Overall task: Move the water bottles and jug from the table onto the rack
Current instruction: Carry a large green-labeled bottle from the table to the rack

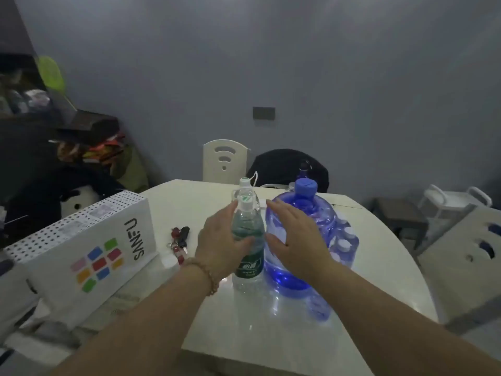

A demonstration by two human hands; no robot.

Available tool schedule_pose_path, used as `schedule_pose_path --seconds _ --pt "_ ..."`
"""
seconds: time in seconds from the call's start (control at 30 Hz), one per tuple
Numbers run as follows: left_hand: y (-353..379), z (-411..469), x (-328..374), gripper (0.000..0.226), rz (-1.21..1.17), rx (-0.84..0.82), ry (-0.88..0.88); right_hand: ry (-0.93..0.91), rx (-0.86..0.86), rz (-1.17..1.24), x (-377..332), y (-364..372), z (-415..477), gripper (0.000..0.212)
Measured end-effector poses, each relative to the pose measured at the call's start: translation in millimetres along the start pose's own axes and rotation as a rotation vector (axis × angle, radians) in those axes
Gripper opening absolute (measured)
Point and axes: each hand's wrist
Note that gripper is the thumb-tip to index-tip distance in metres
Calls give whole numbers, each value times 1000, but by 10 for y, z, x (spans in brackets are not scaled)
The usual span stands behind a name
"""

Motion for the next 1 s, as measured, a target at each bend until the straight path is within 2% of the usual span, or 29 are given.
schedule_pose_path --seconds 0.1,0.23,0.3,0.4,0.53,0.67,0.8,0.87,1.0 --pt "150 276 -472 81 238 -8 114 -44 -55 -172 130 367 312 71" --pt "506 599 -1120 101 360 -151 123 45 -104 -144 311 712 566 69" --pt "668 731 -1259 102 289 -184 145 101 -118 -75 368 826 630 72" --pt "840 941 -1300 89 -100 -214 124 178 -104 50 430 980 730 80" --pt "1042 972 -1392 82 -426 -112 160 228 -29 246 457 1141 823 87" --pt "1162 955 -1523 98 -361 -115 75 235 144 294 423 1330 921 76" --pt "1158 889 -1503 90 -418 -72 118 222 270 325 361 1396 917 61" --pt "1130 826 -1458 91 -416 -76 152 175 271 308 317 1351 809 61" --pt "1138 621 -1411 87 -362 -206 246 63 197 222 295 1119 409 68"
Point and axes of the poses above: each hand's wrist, its own z-axis towards the middle knuckle, its own y-axis out of the palm, x = y × z, and after that the axes turned 7 degrees about z, right-handed
